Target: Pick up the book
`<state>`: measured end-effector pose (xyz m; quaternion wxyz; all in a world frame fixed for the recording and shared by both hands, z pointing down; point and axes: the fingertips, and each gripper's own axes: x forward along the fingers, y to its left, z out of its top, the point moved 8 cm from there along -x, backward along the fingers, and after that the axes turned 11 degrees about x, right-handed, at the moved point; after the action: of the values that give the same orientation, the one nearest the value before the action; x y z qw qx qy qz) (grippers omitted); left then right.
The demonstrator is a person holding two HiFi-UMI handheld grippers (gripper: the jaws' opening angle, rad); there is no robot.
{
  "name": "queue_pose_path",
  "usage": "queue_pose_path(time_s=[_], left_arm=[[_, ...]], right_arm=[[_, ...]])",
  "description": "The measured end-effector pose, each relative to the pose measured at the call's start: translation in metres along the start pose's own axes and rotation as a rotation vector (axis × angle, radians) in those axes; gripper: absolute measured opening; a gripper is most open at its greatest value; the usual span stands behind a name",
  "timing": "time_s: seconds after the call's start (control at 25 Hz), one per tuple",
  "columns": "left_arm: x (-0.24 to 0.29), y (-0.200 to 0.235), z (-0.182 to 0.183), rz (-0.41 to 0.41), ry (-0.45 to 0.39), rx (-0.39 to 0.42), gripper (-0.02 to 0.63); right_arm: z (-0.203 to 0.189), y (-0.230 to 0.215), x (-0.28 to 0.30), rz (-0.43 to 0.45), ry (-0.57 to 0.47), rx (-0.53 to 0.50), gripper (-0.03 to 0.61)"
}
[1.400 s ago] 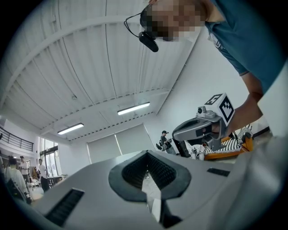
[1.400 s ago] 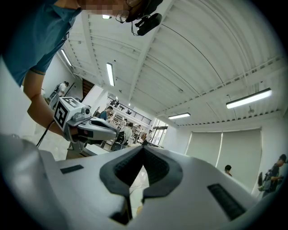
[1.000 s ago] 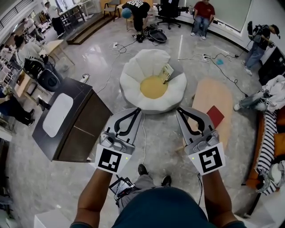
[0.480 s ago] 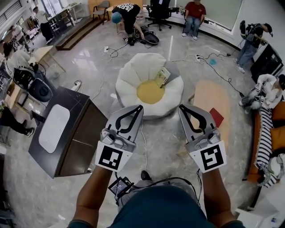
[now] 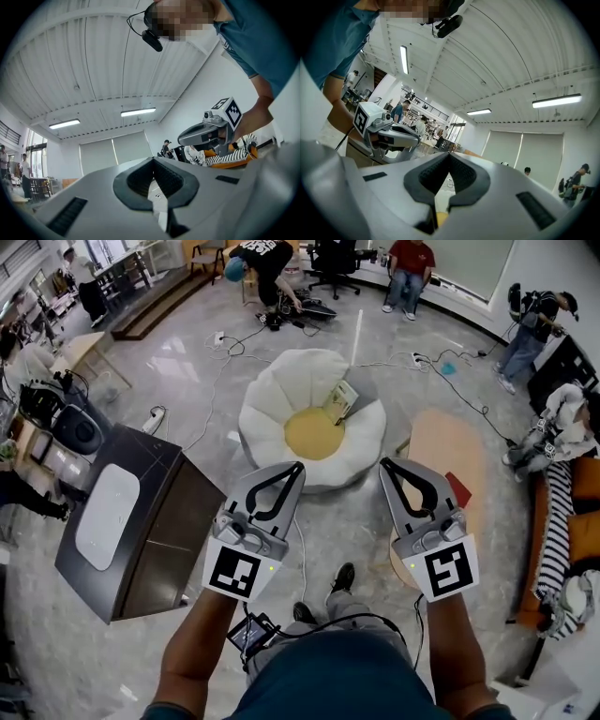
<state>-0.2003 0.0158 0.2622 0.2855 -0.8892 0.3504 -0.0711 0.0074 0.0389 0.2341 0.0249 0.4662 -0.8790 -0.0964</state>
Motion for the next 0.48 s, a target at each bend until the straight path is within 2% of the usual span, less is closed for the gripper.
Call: queue_pose_path(time_s=[0.16,0.48], left_arm=[[0.021,0.004,-0.007,0.004,0.019,0.013,0.004],[0.12,0.019,-0.018,0.009,0.04,0.018,0.003]], right_arm=[[-0.012,-0.022,0.012,0.015,-0.013,0.012,0.012],[-0.031,-0.113,0.047,0.043,-0.032,0.032,0.012]])
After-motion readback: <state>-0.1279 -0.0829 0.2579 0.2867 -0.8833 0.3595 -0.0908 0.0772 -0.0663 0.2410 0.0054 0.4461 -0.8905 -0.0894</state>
